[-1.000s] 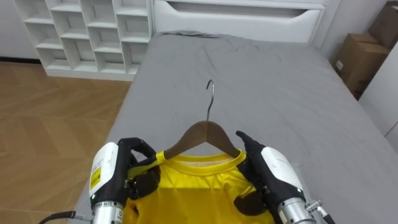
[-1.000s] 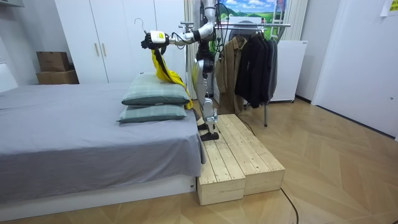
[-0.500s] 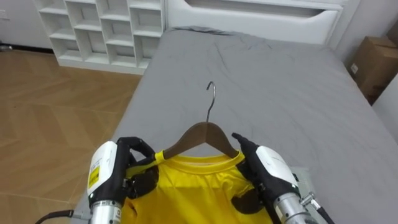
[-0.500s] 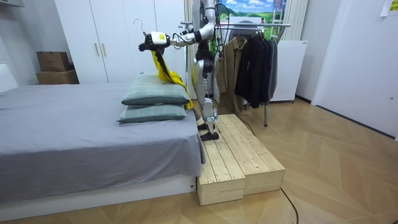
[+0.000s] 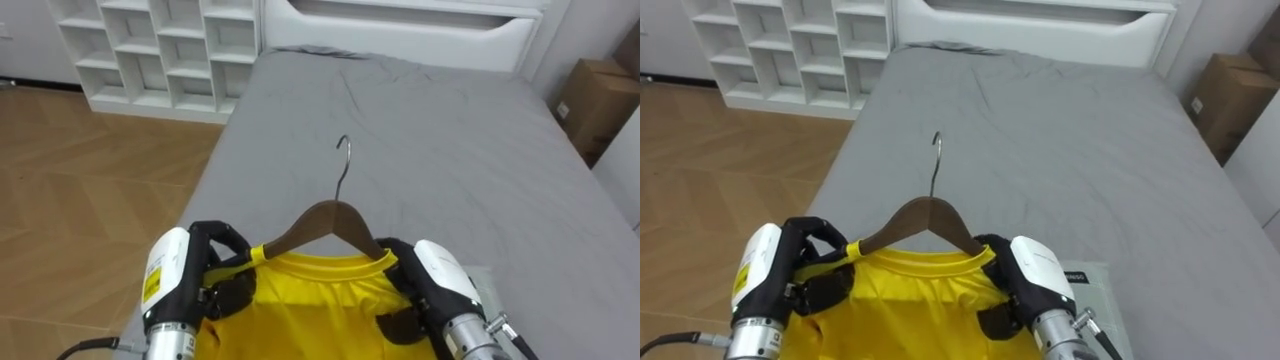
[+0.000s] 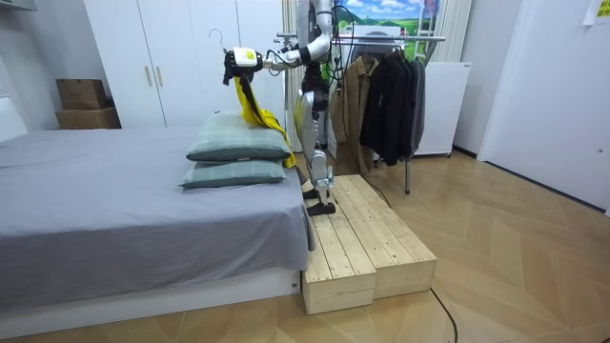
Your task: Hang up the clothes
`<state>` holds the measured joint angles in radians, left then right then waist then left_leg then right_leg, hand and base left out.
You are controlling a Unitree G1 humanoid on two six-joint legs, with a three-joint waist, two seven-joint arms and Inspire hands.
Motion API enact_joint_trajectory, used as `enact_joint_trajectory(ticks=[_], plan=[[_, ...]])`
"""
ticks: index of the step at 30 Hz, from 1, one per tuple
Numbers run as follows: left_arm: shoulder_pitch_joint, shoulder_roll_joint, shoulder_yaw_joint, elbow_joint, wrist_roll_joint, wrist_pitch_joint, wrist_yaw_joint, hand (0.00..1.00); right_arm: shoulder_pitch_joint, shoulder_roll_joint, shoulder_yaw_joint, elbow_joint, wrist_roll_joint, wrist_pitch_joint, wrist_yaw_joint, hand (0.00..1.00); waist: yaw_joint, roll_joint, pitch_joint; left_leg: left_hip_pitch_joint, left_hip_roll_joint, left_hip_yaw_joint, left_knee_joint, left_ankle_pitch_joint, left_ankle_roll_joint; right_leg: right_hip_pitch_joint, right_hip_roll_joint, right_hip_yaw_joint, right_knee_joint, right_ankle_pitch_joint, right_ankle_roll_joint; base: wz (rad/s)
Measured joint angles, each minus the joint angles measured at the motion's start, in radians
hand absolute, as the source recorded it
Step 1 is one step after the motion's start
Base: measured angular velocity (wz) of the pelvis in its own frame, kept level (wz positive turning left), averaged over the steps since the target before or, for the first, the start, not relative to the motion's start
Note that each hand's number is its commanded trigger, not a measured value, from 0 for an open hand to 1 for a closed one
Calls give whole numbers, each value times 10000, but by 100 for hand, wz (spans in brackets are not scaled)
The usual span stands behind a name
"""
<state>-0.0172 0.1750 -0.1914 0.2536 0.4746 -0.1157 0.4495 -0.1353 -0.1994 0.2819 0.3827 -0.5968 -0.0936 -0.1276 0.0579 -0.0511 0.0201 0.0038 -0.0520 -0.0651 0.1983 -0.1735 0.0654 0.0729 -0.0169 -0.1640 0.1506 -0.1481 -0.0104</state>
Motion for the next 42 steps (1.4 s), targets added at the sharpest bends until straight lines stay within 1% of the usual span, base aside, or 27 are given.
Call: enact_joint_trajectory(ticks=[3,7,26,32,36,37,38,39,42], plan=[[0,-1,-1,-1,-1,-51,-4,100,0,-8,-20,0,-7,0,0,100,-1,29,18,9,0,-16,11,4,-5,0,0,-1,0,0,0,0],[-1,-30,-6,-2,-2,-161,-28,100,1,-88,-18,3,-52,1,-1,100,-3,31,20,15,-1,-33,19,5,-6,1,-1,1,0,0,0,0],[0,1,19,1,-7,-150,-185,100,2,-96,-52,64,-285,-15,-2,100,-16,31,17,12,-4,-46,19,5,-5,40,-2,-12,2,0,0,0],[0,9,14,1,-8,-144,-190,100,10,-93,-49,64,-289,-11,-3,100,-52,45,5,51,-7,-52,20,5,-5,95,2,-28,1,0,0,0],[0,11,14,1,-8,-142,-191,100,10,-92,-47,63,-289,-11,-3,100,-56,61,-18,51,-9,-51,50,5,-5,104,1,-28,2,0,0,0],[0,11,13,1,-10,-142,-191,66,11,-92,-42,64,-289,-11,-4,100,-59,64,-27,53,-10,-51,51,5,-5,108,0,-29,2,0,0,0],[0,11,13,2,-12,-141,-192,13,14,-93,-41,64,-288,-10,-4,100,-61,66,-29,57,-10,-51,54,5,-5,114,0,-30,2,0,0,0],[1,12,10,2,-13,-137,-204,0,30,-92,-40,64,-287,-10,-4,100,-61,67,-38,62,-11,-51,61,5,-5,123,-1,-32,2,0,0,0],[1,10,7,3,-98,-135,-214,0,117,-63,-40,66,-287,7,-3,100,-62,58,-69,79,-11,-53,63,6,-5,137,-5,-32,2,0,0,0]])
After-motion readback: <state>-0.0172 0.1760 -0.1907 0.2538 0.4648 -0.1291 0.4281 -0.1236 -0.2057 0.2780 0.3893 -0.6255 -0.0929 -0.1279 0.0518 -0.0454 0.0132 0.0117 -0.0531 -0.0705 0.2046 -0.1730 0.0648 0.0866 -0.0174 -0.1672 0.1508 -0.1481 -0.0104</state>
